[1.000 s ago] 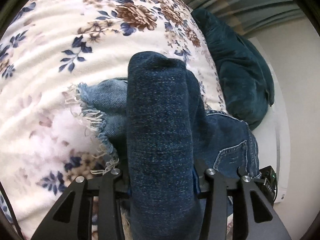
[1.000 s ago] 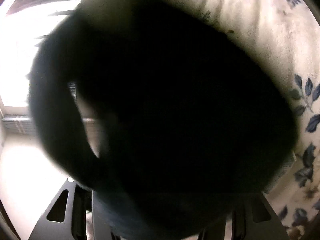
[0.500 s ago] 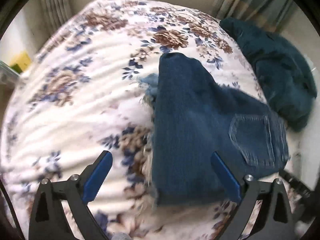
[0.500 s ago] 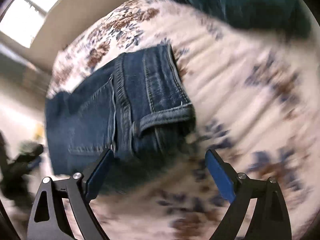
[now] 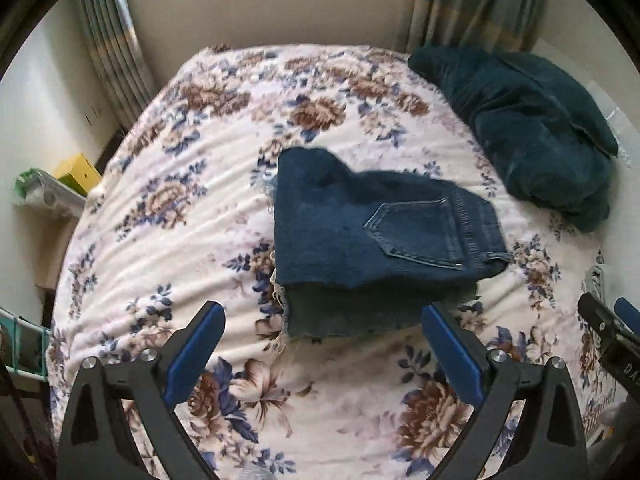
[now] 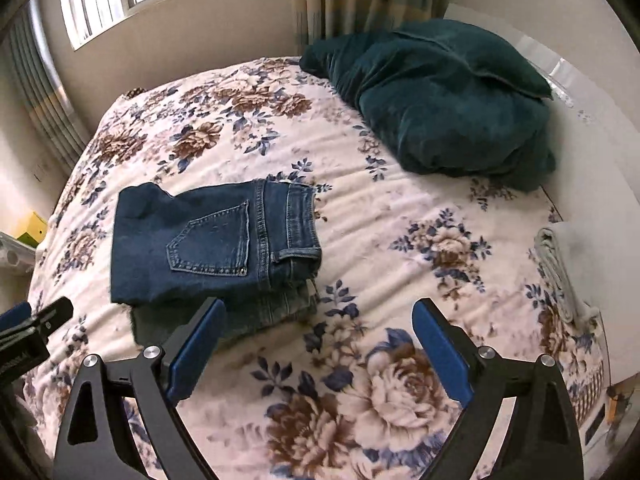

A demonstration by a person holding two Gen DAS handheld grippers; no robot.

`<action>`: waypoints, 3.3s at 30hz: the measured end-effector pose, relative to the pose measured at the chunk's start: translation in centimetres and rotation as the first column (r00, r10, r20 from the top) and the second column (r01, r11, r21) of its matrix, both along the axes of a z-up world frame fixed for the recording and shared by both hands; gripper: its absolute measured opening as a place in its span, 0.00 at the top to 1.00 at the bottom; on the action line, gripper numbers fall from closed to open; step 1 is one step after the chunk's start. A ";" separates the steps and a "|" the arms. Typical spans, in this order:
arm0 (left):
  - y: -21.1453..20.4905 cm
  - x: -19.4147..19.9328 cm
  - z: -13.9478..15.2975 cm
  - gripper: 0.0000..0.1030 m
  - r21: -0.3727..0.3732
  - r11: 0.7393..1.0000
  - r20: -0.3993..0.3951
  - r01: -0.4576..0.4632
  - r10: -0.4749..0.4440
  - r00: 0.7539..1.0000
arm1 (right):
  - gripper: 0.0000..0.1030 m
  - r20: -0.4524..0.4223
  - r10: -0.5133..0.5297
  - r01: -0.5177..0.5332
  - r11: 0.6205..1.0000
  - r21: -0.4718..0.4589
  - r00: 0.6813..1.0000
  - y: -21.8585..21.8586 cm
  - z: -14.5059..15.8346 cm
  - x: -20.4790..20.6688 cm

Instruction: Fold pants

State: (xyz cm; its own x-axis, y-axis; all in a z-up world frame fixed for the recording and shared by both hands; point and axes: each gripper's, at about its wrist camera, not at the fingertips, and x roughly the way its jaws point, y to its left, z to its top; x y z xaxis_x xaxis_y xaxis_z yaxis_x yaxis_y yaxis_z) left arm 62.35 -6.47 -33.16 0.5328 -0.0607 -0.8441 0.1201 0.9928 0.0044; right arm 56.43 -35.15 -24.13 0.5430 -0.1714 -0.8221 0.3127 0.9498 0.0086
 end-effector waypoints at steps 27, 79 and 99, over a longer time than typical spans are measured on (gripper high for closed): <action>0.3 -36.1 19.9 0.02 0.004 0.992 0.248 -0.126 0.121 0.961 | 0.06 0.216 0.183 -0.176 0.983 -0.051 0.959 2.3 22.2 -36.3; 0.9 -40.9 25.1 0.00 0.056 0.987 0.331 -0.148 0.121 0.936 | 0.03 0.294 0.145 -0.120 0.988 -0.100 0.945 3.3 33.1 -45.3; 0.3 -37.2 23.5 0.00 0.055 0.985 0.303 -0.161 0.137 0.943 | 0.03 0.270 0.152 -0.127 0.986 -0.106 0.951 3.0 30.3 -40.4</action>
